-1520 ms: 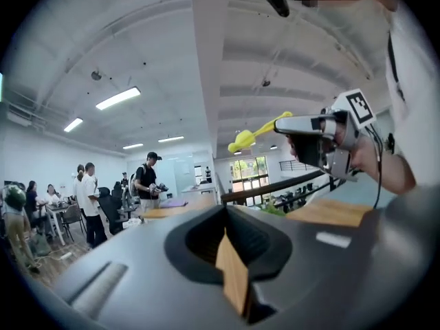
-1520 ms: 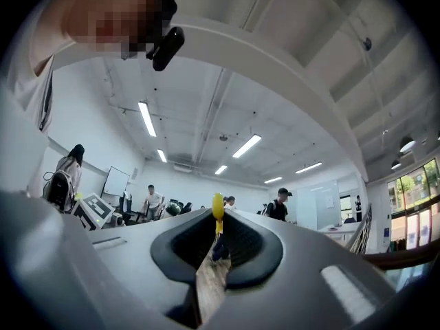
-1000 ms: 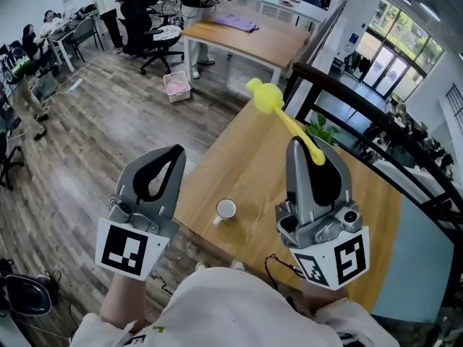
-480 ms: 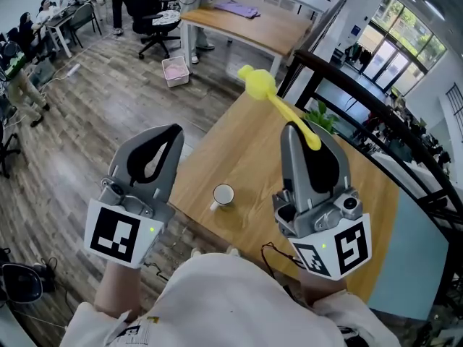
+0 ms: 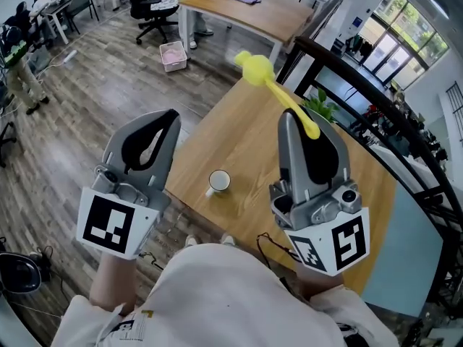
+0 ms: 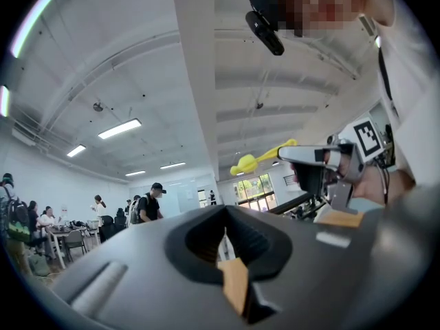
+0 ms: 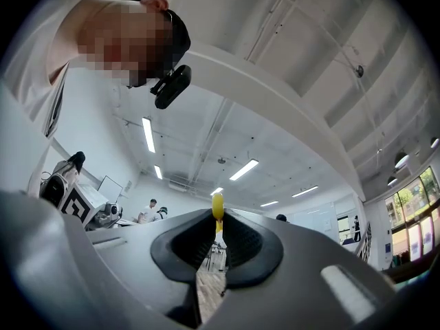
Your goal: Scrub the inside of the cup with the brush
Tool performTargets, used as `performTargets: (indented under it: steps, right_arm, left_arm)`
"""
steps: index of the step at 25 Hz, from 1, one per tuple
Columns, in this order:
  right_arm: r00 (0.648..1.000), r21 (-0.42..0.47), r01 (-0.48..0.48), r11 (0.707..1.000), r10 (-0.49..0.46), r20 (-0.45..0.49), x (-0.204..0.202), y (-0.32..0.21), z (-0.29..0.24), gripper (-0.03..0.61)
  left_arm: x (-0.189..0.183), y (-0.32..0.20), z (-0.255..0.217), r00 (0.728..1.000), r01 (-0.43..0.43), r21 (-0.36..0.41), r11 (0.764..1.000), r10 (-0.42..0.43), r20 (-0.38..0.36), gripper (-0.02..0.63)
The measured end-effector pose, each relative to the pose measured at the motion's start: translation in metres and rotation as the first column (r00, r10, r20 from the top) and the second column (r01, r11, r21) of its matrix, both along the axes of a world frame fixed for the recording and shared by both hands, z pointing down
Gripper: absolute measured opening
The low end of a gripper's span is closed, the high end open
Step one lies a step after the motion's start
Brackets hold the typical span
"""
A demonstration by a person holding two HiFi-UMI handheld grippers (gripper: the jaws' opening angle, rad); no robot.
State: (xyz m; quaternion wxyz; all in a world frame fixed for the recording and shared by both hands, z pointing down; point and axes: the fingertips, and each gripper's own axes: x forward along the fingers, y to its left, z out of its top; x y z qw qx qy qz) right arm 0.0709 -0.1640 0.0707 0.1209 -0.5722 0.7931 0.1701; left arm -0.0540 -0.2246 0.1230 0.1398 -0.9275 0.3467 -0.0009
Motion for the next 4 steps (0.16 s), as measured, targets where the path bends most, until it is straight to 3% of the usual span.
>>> performTargets:
  steps: [4]
  right_arm:
    - [0.999,-0.022,-0.02,1.0,0.02,-0.037,-0.0004,-0.0061,0.0098,0.034]
  left_arm:
    - [0.0009,-0.0058,-0.0012,1.0,-0.005,0.031,1.0,0.006,-0.025,0.003]
